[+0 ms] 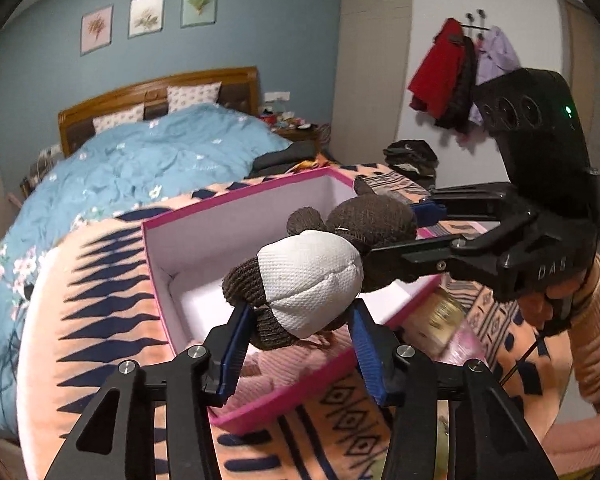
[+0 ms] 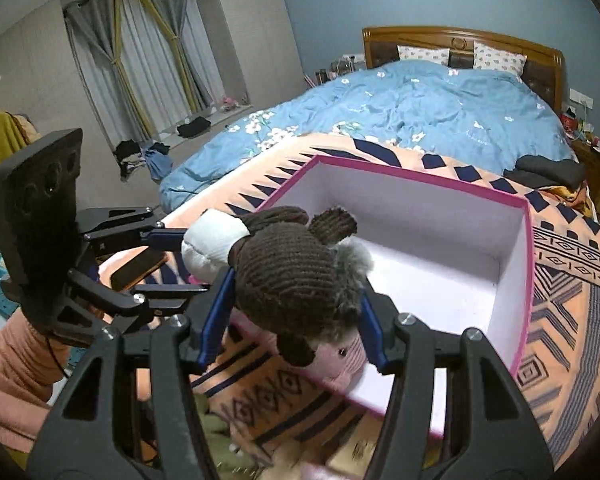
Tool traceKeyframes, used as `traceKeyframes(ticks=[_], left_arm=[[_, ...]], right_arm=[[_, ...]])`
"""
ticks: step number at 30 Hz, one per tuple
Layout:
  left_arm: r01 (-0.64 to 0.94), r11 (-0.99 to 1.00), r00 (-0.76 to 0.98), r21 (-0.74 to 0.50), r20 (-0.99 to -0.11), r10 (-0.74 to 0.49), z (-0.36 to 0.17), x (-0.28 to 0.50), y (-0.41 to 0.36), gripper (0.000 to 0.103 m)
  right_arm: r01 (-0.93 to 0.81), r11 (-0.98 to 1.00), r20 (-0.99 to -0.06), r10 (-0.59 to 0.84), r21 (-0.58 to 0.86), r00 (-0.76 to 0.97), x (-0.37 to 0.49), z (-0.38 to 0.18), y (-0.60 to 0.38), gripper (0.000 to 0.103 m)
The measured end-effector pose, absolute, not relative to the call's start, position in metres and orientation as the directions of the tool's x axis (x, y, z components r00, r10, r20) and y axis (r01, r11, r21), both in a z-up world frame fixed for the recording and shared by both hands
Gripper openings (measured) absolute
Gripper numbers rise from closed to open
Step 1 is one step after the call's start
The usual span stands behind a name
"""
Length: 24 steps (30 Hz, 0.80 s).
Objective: Organize objects
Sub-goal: 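Carry the brown knitted toy with both grippers into the box and release, then move both grippers back to the pile and grasp the green plush dinosaur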
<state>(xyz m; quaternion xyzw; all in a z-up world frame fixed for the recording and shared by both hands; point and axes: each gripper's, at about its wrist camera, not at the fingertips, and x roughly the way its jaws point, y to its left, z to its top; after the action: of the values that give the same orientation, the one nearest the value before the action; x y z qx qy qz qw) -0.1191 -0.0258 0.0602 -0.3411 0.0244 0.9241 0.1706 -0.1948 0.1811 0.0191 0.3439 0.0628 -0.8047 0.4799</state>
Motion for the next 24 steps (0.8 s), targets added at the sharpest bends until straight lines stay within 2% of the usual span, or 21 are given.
traceKeyframes(ticks=[6,14,24], left_arm=[[-0.283,-0.952,-0.666,-0.118,-0.690,0.284,0.038,-0.155,-0.045,0.049],[-0.237,-0.965,-0.614,-0.112,-0.753,0.238,0.012,-0.186,-0.054,0.049],[-0.209,-0.978,-0.640,0.014,-0.758,0.125,0.011,-0.183,-0.043,0.051]], right_arm=[[0.794,-0.550,-0.659,-0.702,0.259,-0.271,-0.230,-0.002,0.158,0.059],[0.773,-0.575,-0.737,-0.639,0.269,-0.219,-0.262,-0.028,0.130,0.061],[0.720,-0.658,-0.806,-0.538,0.220,-0.245,-0.279,-0.047,0.124,0.064]])
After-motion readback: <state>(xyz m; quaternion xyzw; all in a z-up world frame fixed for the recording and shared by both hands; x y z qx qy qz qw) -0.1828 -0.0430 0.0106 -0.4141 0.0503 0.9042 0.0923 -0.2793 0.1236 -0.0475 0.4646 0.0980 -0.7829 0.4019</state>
